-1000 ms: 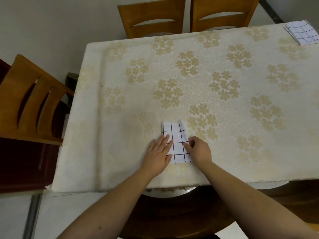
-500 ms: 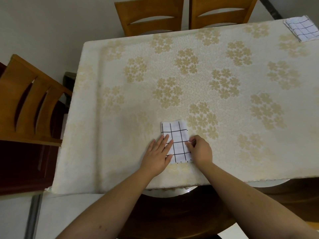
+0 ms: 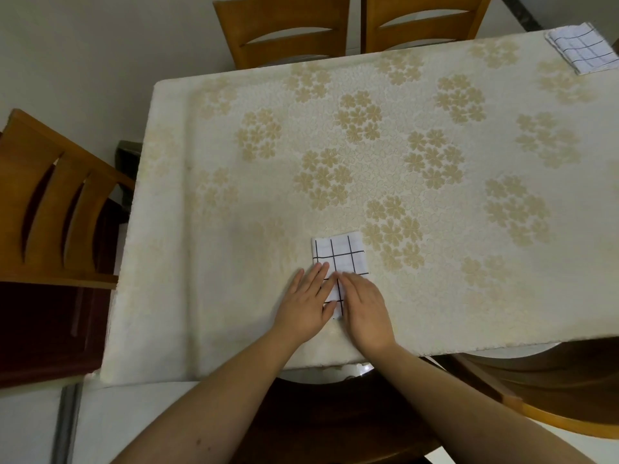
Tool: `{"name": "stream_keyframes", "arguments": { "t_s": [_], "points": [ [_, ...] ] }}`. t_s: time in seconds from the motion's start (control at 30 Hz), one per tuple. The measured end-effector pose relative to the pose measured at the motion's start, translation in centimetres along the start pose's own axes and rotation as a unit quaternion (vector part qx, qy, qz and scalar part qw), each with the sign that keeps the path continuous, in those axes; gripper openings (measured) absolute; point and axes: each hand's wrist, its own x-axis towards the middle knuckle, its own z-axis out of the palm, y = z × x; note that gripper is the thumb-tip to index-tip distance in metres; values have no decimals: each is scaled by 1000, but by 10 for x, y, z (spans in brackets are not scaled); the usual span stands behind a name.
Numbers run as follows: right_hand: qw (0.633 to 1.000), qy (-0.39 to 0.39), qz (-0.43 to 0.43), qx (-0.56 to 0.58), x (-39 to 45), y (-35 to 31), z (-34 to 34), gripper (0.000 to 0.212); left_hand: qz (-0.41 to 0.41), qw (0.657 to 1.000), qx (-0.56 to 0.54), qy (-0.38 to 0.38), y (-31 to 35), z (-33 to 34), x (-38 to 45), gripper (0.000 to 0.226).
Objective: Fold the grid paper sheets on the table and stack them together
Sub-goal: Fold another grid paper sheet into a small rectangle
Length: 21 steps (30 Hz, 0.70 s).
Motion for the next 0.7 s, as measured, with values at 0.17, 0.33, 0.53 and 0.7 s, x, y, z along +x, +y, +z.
{"name": "stream_keyframes", "arguments": {
  "t_s": [0.17,0.33,0.53,0.7],
  "points": [
    [993,-76,34,-82,-34,9,15,60,15,999,25,-15,-7,-3,1,57],
    [980,-117,46,-156,-43,9,10,69,25,998,38,-35,-21,-3,2,56],
    [973,-145,26,-178,-45,12,8,72,71,996,50,-33,-38,-11,14,57],
    [972,-156,29,-171,-44,13,7,72,118,989,69,-53,-42,-22,46,54]
  ]
}}
